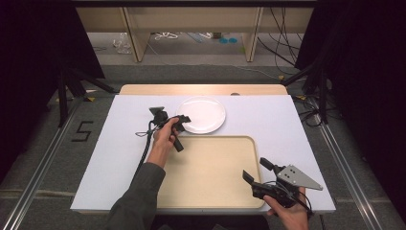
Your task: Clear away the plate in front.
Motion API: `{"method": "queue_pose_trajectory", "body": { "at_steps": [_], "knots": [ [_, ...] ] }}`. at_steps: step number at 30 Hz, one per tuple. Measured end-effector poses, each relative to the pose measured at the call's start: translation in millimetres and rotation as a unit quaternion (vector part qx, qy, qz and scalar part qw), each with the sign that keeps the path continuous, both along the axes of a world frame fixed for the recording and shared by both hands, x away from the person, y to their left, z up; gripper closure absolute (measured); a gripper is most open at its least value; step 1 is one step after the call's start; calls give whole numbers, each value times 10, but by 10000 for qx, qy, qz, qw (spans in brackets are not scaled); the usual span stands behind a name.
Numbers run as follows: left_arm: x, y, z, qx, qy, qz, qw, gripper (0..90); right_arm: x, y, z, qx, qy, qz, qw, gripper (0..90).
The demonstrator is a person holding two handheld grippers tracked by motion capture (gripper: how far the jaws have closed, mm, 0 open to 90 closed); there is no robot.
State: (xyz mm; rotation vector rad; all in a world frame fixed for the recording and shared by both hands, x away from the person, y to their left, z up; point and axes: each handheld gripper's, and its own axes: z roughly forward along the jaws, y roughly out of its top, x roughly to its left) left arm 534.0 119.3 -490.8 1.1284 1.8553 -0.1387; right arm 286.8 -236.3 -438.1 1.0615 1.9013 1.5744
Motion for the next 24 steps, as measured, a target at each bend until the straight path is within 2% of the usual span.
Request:
{"method": "queue_pose_trajectory", "body": {
  "at_steps": [1,4,5,7,8,9,12,13,17,19,24],
  "knots": [
    [6,-8,-11,-89,-2,111,9999,412,3,-3,0,-10,-37,-6,10000,237],
    [13,-3,-17,-153,97,175,9997,448,3,-3,1,-7,-34,4,10000,238],
    [22,-12,-25,-302,126,306,9990,460,0,0,1,7,-8,19,10000,239],
    [22,-8,-57,-363,172,324,9987,473,-2,2,2,11,3,23,10000,239],
    [31,-17,-72,-458,233,430,9978,492,-2,4,2,8,11,28,10000,240],
    [45,-37,-80,-572,221,639,9961,492,-2,4,2,8,11,28,10000,240],
    [42,-21,-92,-532,286,600,9964,545,1,4,1,11,-35,22,10000,240],
    [43,-24,-109,-553,279,773,9951,567,-2,3,3,11,-2,38,10000,240],
    [36,-23,-121,-542,296,800,9949,610,-2,6,3,16,-27,53,10000,241],
    [33,-22,-128,-541,281,829,9947,643,-6,3,7,-55,-7,21,10000,242],
    [20,3,-157,-662,329,976,9925,705,-10,6,11,7,28,74,10000,243]
  ]
}}
